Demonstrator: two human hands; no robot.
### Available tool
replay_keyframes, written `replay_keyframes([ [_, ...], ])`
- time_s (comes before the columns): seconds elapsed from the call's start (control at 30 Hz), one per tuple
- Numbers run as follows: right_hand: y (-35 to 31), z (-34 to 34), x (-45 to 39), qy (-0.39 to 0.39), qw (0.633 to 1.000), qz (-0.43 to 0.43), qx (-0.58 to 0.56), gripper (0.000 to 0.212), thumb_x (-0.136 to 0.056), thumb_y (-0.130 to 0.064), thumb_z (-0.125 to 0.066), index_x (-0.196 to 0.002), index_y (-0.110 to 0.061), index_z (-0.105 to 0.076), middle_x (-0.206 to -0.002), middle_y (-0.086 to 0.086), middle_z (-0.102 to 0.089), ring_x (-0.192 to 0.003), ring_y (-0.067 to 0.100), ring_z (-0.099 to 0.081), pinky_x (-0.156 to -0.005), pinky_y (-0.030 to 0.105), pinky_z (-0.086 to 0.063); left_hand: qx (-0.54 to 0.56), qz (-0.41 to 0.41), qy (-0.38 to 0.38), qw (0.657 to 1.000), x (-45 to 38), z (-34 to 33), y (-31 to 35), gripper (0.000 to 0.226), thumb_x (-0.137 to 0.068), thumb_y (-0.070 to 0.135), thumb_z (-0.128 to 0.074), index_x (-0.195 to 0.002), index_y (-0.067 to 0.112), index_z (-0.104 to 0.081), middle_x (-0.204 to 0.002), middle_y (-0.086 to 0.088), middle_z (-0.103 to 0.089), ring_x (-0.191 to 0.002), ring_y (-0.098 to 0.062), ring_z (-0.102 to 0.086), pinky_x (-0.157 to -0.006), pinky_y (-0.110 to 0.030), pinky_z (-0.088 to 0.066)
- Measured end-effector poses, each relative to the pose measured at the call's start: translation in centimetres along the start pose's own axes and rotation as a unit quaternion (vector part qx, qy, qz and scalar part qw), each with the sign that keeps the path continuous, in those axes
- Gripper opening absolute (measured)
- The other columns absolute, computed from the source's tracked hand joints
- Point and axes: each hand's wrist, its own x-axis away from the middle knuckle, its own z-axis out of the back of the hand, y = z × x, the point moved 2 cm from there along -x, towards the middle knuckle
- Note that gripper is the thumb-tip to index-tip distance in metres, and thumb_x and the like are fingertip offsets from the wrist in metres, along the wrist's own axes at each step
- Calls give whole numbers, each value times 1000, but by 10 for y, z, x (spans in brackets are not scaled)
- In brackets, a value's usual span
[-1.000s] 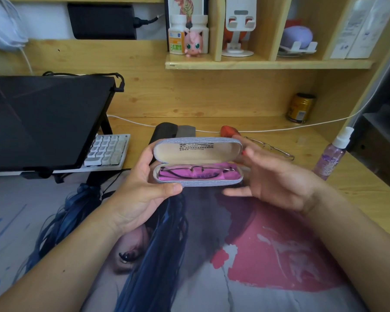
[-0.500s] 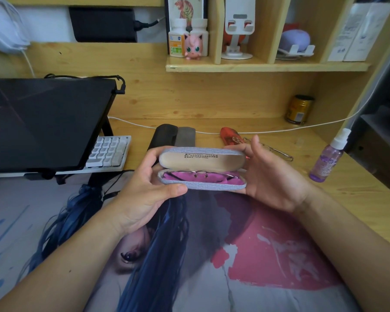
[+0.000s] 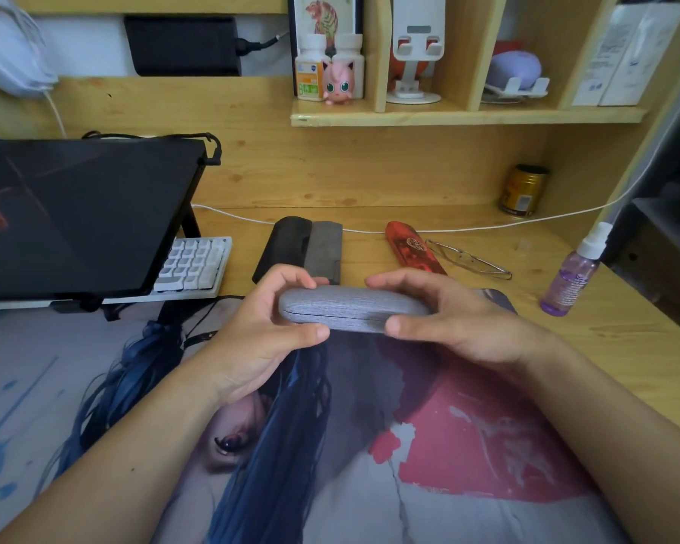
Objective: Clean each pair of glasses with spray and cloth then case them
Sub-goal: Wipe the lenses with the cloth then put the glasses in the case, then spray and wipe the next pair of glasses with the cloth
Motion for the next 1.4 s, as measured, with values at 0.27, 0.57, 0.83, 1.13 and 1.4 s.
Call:
replay_keyframes([
  [0.27,5,-14,-1,-25,984,33,170,60,-80,-15,-85,-133,-31,-60,-131,-19,-59,-121,-6,-52,-103,11,-36,-478,-7,7,878,27,-11,20,54,-78,39,-82,-120,44,-49,-122,24,-53,-115,1,-52,-100,-32,-47],
  [0.57,25,-32,-16,133,972,105,160,41,-91,-14,-71,-129,-26,-60,-121,1,-61,-112,15,-61,-103,40,-50,-628,71,303,714,115,20,41,42,-85,46,-65,-117,37,-40,-111,-1,-42,-92,-39,-57,-74,-42,-45],
  [0.83,25,-34,-18,133,966,90,201,37,-91,-13,-71,-126,-21,-62,-119,6,-62,-109,19,-62,-101,42,-50,-724,139,287,612,120,29,27,48,-90,47,-56,-123,18,-36,-109,-18,-44,-100,-42,-51,-80,-46,-42],
  [1.13,17,-29,-13,119,949,86,278,26,-91,-19,-68,-117,-21,-70,-112,0,-64,-106,14,-60,-99,29,-46,-715,-51,214,664,17,-58,34,21,-87,30,-55,-102,15,-53,-103,-8,-57,-100,-32,-51,-81,-46,-47],
  [1.4,7,-2,-10,277,920,119,250,18,-91,-8,-61,-93,-19,-75,-94,-9,-69,-91,6,-62,-82,16,-46,-766,-65,252,588,-98,-40,-11,37,-86,37,-58,-112,12,-62,-111,-16,-62,-109,-38,-52,-94,-50,-39],
])
